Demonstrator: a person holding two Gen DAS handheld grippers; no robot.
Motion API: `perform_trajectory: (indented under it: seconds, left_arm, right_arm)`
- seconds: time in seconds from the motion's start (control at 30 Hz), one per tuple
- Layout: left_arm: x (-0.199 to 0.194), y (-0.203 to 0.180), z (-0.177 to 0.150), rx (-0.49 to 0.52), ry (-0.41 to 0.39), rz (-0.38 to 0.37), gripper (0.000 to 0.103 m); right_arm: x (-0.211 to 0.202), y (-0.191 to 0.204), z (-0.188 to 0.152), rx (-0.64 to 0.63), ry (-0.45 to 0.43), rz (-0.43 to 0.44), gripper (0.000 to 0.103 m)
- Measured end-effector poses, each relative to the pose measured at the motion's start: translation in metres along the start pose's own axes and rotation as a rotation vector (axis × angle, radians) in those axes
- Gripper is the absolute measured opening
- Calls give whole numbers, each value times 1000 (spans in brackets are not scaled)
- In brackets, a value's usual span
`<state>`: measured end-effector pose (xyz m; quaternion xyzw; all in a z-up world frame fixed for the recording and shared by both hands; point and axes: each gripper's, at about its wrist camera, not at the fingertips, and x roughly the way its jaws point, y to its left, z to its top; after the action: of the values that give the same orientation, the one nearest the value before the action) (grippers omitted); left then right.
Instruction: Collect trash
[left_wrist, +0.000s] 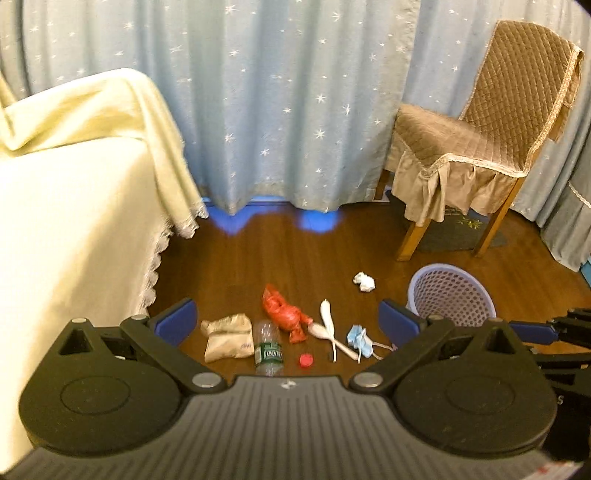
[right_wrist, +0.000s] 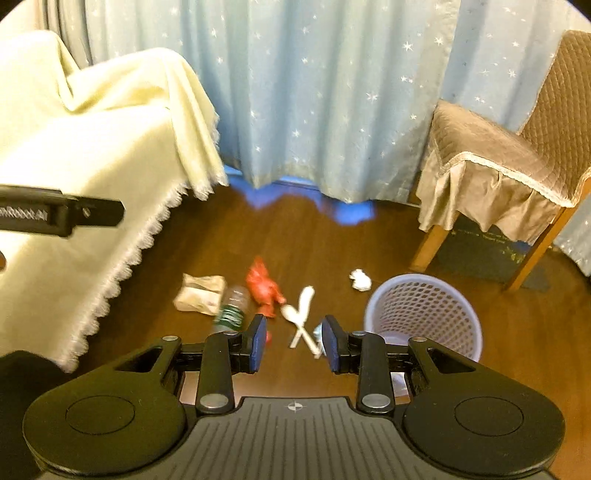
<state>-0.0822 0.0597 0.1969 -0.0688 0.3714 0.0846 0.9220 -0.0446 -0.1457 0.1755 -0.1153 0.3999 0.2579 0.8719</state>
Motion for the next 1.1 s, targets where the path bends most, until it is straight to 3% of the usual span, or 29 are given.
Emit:
perform_trajectory:
  seconds: [0.27,0.63,0.87,1.1]
  left_arm:
    - [-34,-20,-34,-26,52,36,102]
    - [-34,-19,-55,-55,87,60,102]
    - [-61,17,-64,-137,57,139,102]
    - [-136,94,-86,-294,-12,343,102]
  right_arm:
    - [-27,11,-25,84,-9,47,29]
    - [-19,24,-36,120,5,39,29]
    - [-17,56,-28,78,-7,92,29]
    - [-25,137,-7,-68,-46,256,29]
